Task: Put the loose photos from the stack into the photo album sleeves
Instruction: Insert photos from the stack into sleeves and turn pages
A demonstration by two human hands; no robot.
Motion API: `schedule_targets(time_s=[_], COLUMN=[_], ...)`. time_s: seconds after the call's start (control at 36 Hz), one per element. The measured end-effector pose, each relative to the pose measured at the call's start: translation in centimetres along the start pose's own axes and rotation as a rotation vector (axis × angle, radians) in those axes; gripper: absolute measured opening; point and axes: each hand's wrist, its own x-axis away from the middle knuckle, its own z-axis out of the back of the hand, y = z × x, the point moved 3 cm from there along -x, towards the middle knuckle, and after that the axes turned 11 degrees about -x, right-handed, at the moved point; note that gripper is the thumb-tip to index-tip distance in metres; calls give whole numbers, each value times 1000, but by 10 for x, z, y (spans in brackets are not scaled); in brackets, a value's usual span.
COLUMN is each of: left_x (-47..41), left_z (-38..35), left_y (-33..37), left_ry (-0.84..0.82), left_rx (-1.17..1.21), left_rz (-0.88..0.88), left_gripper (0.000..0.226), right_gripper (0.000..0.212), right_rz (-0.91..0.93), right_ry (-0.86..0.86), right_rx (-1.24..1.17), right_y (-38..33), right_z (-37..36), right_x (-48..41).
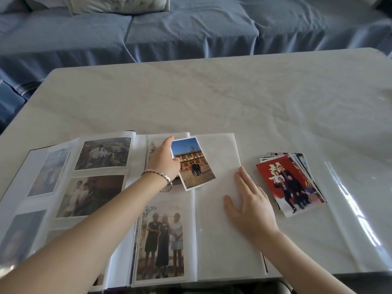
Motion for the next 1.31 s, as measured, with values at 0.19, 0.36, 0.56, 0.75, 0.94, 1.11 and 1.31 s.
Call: schedule_targets(time_s=[0.19, 0.36, 0.56, 0.75, 0.94, 1.11, 1.31], left_x=[-16, -25, -22, -25, -24, -16, -9], left_z=[-1, -10, -15, -15, -15, -23, -28], left_y=[21, 41, 35, 29, 46, 42, 41], left_ry=[-115, -168, -82, -269, -303, -170, -168], left_rx=[-85, -14, 103, 256, 189, 270, 154], left_rz=[-46, -35, -10, 10, -23, 95, 99], left_gripper=[60, 62, 54, 77, 81, 39, 21], right_gripper=[65, 64, 64, 63, 64, 66, 70], right_rz=[1, 11, 16, 22, 47, 44, -71], right_ry=[5, 9, 10, 14, 14, 41, 66], right_rx=[-11, -19, -25, -22, -16, -39, -237], right_y=[-1, -2, -1, -1, -2, -2, 8], right_z=[-1, -1, -1, 0, 0, 0, 2], right_x=[-1, -1, -1, -1, -2, -1, 1])
